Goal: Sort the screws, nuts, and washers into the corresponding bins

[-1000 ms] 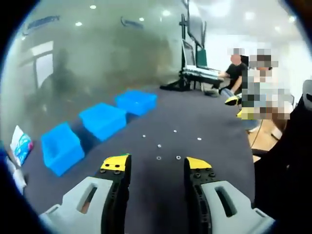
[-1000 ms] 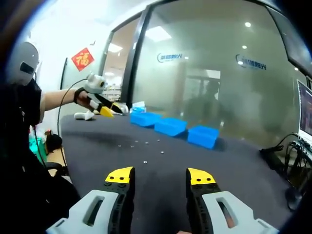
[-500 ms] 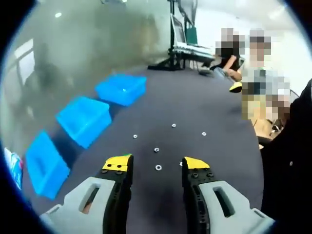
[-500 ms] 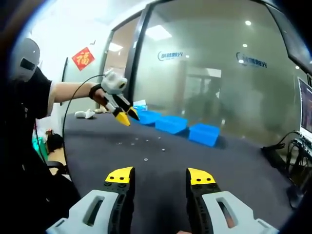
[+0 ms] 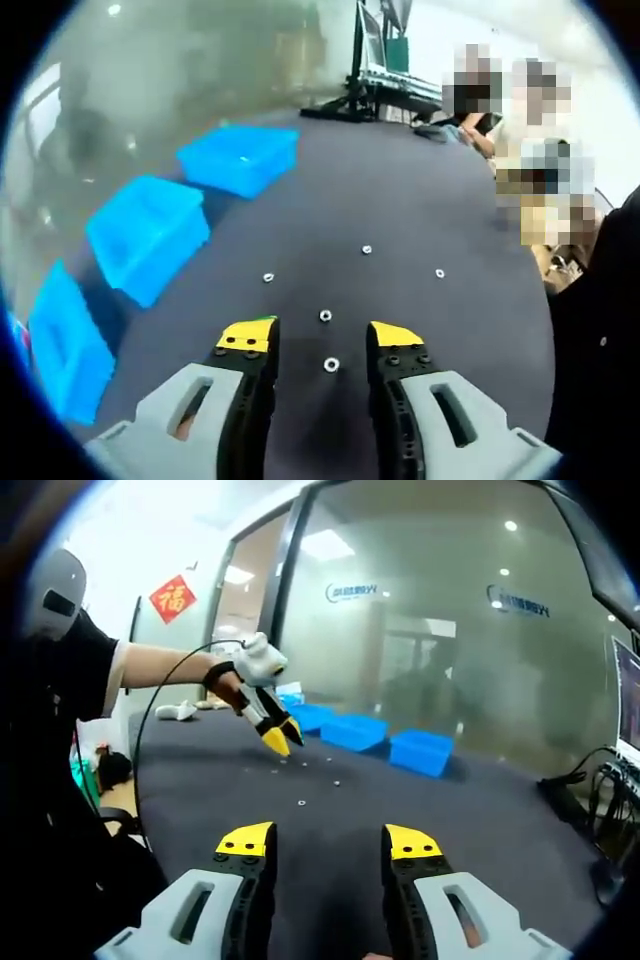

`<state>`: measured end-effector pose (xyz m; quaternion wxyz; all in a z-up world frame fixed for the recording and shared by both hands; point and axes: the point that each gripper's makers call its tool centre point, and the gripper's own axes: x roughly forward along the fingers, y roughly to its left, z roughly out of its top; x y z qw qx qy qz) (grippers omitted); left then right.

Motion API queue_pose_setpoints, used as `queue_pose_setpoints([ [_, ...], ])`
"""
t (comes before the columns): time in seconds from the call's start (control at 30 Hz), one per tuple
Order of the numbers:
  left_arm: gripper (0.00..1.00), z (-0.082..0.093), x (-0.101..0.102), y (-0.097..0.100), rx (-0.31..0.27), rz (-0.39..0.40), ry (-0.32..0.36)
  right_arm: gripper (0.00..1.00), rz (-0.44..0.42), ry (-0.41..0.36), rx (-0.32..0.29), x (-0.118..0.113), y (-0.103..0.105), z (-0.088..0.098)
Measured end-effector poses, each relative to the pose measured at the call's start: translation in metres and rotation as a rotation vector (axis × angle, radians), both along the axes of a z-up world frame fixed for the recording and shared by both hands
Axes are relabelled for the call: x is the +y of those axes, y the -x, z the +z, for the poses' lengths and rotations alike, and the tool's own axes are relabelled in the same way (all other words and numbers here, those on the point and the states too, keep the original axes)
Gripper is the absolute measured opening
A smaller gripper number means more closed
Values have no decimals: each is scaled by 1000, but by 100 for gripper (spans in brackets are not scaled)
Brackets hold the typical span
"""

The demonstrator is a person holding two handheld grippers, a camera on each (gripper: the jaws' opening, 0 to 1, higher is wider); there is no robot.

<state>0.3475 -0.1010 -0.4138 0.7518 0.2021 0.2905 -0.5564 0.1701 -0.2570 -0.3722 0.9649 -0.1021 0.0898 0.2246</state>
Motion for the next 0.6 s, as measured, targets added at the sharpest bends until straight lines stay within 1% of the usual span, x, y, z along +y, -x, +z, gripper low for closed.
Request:
queue_pose_setpoints([
  [0.17,29,-3,-10,-2,-8,4,9,38,5,2,4,2,0,-3],
  [0.3,27,-13,-8,-6,-43,-4,-35,38,5,1,7,1,1,-4],
  [0.4,25,-17,-9,-6,-24,3,-31,38,3,1,8,1,1,-5],
  [0.6,23,-24,-9,-6,-14,7,-30,38,4,0,13,2,3,-7],
])
